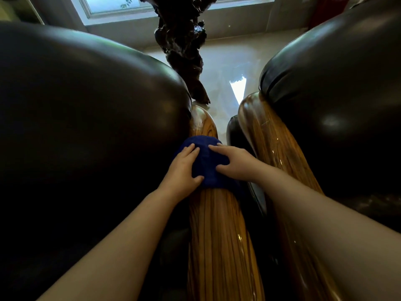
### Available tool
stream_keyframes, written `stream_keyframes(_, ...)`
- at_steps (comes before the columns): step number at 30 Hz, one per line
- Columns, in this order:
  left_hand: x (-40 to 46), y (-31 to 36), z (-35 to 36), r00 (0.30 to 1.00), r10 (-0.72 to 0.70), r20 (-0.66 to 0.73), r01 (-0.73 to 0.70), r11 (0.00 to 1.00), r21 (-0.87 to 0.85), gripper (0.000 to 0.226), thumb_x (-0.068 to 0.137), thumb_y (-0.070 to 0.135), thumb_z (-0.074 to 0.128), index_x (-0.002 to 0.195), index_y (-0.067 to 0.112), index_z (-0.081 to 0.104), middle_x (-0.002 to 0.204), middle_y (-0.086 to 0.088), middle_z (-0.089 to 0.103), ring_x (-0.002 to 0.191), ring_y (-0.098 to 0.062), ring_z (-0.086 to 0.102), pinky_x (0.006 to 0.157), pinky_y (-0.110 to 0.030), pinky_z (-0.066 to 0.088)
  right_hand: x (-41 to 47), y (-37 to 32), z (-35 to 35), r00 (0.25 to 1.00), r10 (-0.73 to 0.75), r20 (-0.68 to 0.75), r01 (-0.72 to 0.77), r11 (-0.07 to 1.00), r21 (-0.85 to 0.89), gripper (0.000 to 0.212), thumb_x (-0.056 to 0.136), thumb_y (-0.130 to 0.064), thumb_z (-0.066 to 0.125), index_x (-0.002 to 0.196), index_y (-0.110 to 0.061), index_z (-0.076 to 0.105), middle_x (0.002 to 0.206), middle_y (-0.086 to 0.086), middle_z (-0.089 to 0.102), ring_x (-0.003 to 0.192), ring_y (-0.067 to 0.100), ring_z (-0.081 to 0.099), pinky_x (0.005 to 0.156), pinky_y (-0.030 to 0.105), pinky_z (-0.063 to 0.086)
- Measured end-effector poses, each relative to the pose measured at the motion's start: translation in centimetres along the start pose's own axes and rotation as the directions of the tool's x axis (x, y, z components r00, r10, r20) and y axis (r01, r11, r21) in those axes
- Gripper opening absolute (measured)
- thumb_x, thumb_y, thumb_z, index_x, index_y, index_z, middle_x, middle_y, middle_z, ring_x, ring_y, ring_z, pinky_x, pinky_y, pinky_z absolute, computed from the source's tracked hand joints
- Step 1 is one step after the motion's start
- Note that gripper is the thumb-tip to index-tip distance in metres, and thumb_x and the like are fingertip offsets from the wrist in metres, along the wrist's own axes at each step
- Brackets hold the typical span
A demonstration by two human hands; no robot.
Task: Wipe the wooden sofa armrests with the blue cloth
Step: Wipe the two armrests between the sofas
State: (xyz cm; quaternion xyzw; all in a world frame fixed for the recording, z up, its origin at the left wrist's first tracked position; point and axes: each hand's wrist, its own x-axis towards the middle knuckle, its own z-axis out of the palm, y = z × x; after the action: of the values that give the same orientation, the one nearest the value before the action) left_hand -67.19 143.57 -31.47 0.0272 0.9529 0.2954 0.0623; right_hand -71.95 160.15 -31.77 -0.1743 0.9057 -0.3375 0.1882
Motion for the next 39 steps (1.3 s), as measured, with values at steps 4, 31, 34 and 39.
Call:
stream_keyframes(4,-1.3,0.4,0.7,0.992,-0.015,-0.125,0.01,0.999,-0.04,0.067,0.079,0.008,0.065,0.139,0.012,0.034,0.151,-0.003,0.031,0.139,-0.014,0.025,0.112,-0.024,0.017,-1.3,0.5,1.1,0.991,-0.011,-0.131,0.017,0.999,0.045,0.052,0.083,-0.016,0.062,0.132,-0.024,0.046,0.14,0.005,0.047,0.13,0.019,0.04,0.106,0.032,0.031)
stream_keyframes(31,-12.5,16.0,-14.8,0.98,-0.12,0.159,0.158,0.955,-0.249,0.02,0.074,0.001,0.069,0.094,0.006,0.065,0.095,-0.012,0.068,0.083,-0.018,0.066,0.057,-0.018,0.056,-18.2,-10.5,-14.8,0.98,-0.188,-0.066,0.185,0.982,-0.046,0.012,0.078,-0.015,0.069,0.088,-0.02,0.069,0.081,-0.01,0.064,0.078,0.005,0.062,0.061,0.014,0.047)
stream_keyframes(34,-15.2,19.1,-15.6,0.984,-0.083,0.159,0.121,0.962,-0.246,0.02,0.074,0.0,0.068,0.093,0.005,0.065,0.095,-0.014,0.067,0.085,-0.022,0.066,0.058,-0.021,0.057,-22.6,-11.8,-16.6,0.976,-0.201,-0.081,0.196,0.978,-0.068,0.011,0.078,-0.014,0.068,0.085,-0.022,0.068,0.08,-0.011,0.064,0.076,0.003,0.062,0.061,0.014,0.046)
stream_keyframes(39,-20.9,24.2,-16.1,0.984,-0.008,0.176,0.055,0.963,-0.263,0.017,0.076,-0.002,0.064,0.09,0.009,0.063,0.091,-0.01,0.067,0.082,-0.021,0.066,0.059,-0.021,0.058,-31.1,-13.4,-18.5,0.967,-0.208,-0.145,0.196,0.976,-0.092,0.014,0.075,-0.01,0.068,0.078,-0.024,0.068,0.069,-0.014,0.062,0.061,-0.014,0.056,0.053,0.003,0.04)
